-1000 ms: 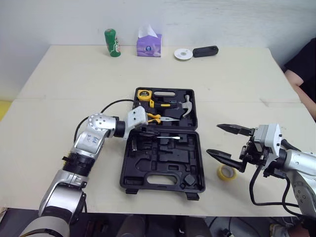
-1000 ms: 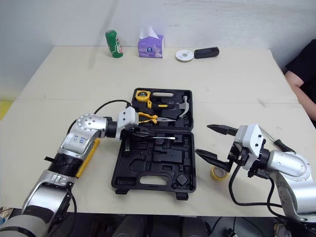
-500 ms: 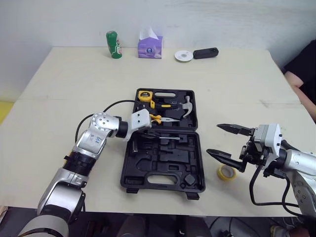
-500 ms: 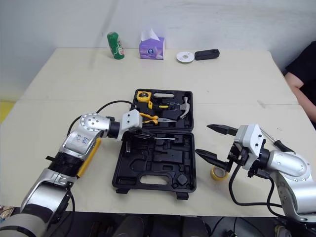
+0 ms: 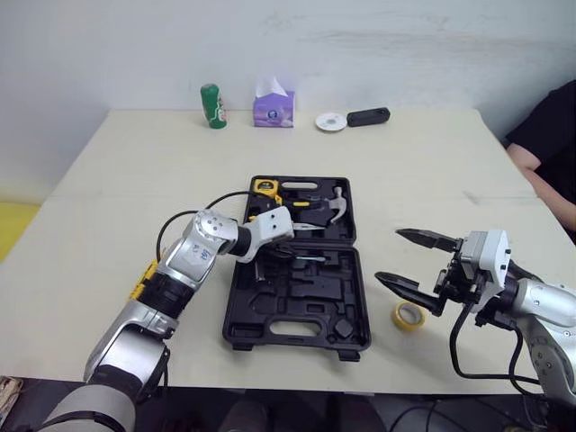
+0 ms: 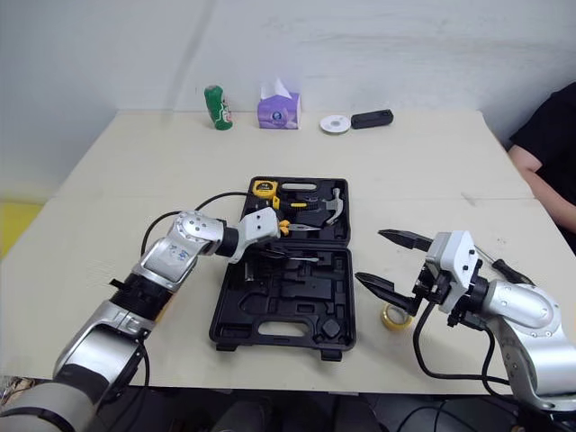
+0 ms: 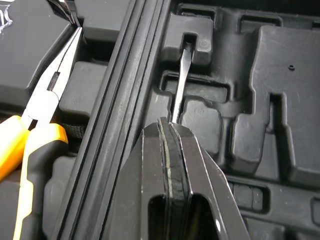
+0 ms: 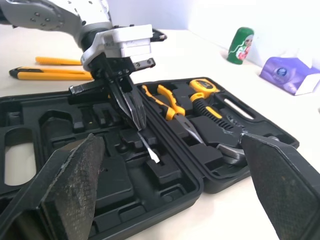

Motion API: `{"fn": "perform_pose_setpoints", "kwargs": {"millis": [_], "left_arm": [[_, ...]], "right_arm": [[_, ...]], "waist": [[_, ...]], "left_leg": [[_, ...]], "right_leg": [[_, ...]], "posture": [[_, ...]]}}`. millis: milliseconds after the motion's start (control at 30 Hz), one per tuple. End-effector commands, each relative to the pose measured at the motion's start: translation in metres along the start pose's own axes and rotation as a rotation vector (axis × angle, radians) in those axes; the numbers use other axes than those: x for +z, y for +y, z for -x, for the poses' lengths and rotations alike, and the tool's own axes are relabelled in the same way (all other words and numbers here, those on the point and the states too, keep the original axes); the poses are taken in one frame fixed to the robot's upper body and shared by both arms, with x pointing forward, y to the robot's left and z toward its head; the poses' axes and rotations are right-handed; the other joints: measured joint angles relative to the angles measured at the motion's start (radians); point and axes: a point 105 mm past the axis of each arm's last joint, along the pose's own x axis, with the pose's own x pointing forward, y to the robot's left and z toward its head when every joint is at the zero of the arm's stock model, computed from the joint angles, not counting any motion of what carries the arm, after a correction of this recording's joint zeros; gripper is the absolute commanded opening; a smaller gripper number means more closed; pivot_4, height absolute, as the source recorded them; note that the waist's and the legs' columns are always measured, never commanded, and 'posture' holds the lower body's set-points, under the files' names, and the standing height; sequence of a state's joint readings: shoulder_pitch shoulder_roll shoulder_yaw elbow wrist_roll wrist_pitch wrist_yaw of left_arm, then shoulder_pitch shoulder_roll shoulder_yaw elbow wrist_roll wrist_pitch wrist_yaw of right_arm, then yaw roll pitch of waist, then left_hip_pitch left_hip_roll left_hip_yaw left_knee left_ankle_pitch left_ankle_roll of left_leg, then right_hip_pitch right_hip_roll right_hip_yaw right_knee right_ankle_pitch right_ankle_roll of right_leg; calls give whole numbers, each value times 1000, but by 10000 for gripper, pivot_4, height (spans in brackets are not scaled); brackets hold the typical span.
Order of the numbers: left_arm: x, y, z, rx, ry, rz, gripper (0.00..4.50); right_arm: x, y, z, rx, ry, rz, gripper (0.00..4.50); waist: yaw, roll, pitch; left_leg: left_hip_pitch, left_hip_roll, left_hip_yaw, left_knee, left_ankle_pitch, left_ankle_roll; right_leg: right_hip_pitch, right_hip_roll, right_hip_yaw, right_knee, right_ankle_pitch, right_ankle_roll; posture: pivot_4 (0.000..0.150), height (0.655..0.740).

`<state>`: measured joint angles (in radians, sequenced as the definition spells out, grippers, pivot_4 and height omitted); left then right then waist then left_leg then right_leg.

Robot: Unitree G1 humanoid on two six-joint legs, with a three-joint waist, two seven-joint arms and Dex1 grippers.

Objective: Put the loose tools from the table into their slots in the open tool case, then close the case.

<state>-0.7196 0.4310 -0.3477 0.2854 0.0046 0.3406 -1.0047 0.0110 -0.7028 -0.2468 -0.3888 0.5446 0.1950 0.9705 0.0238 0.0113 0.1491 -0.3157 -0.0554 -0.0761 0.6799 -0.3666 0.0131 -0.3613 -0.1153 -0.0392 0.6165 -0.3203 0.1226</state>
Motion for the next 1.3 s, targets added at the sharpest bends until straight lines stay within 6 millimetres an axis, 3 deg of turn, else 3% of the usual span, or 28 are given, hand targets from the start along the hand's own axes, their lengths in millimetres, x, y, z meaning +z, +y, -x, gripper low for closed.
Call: {"fn": "perform_pose_setpoints", "kwargs": {"millis": [33,200,333,367,433,533,667,767,900,967,1033,1133,1200,1300], "left_arm": [[13,-4,8,-12,-156,-24,1369],[44,1,42,30,-349,-110,1369],[26,-1,83,32,-278,-116,1369],[20,2,94,58,-267,-98,6622],[11,4,113,111,-250,-75,12964],[-16,7,149,243,-197,-13,26047],[-62,11,222,585,-153,104,44216],[-93,3,257,750,-107,164,44700],[-150,-22,315,1056,-10,271,44700],[-175,-42,334,1137,35,388,44700],[-183,-57,348,1212,22,439,44700],[-189,-72,367,1336,-1,480,44700],[-205,-91,380,1450,-16,589,44700],[-230,-124,381,1534,14,720,44700]], "right_arm": [[8,-4,2,-24,-28,59,45000],[5,-14,12,-72,-22,95,45000],[-6,-28,38,-163,25,174,45000],[-11,-30,46,-176,49,183,45000],[-17,-32,60,-197,77,192,45000],[-24,-40,89,-271,120,198,45000],[-37,-54,148,-493,205,171,45000],[-41,-56,182,-632,243,193,45000],[-49,-59,259,-1006,326,242,45000],[-56,-47,292,-1124,393,241,45000],[-62,-32,315,-1200,441,213,45000],[-71,-10,340,-1284,496,159,45000],[-77,6,356,-1364,516,119,45000],[-87,34,377,-1449,590,65,45000]], "waist": [[-1,0,1],[0,-9,7],[0,-8,8],[-1,-7,9],[-2,-6,11],[-2,-4,16],[-3,-3,19],[-3,-4,21],[-4,-5,21],[-5,-5,21],[-3,-6,22],[-1,-7,22],[-3,-7,22],[-9,-2,19]], "left_leg": [[-1,0,0,0,0,0],[-27,-2,0,4,3,-3],[-32,-2,0,4,3,-3],[-32,-2,0,3,3,-3],[-31,-2,0,2,3,-3],[-30,-2,1,2,3,-2],[-27,-2,2,0,3,-2],[-23,-1,3,-5,3,-2],[-19,-2,6,-12,3,-2],[-18,-1,7,-15,3,-2],[-18,-1,7,-17,3,-2],[-18,-1,7,-16,2,-2],[-18,-1,7,-16,2,-2],[-16,0,7,-16,0,1]], "right_leg": [[-2,0,0,1,0,0],[-31,1,2,7,0,-1],[-35,1,2,9,0,-1],[-35,1,1,9,0,-1],[-35,1,2,6,0,-1],[-34,1,3,6,0,-1],[-33,0,5,6,0,-1],[-32,0,6,4,0,-3],[-31,0,9,3,0,-2],[-32,0,10,1,-1,-3],[-32,0,9,0,-1,-4],[-31,-1,9,-1,-1,-4],[-29,-1,10,-1,0,-4],[-29,-1,11,-1,1,-5]], "posture": [[1500,7400],[1500,7400],[1500,7400],[1500,7400],[1500,7400],[1500,7400],[1500,7400],[1500,7400],[1500,7400],[1500,7400],[1500,7400],[1500,7400],[1500,7400],[1500,7400]]}}
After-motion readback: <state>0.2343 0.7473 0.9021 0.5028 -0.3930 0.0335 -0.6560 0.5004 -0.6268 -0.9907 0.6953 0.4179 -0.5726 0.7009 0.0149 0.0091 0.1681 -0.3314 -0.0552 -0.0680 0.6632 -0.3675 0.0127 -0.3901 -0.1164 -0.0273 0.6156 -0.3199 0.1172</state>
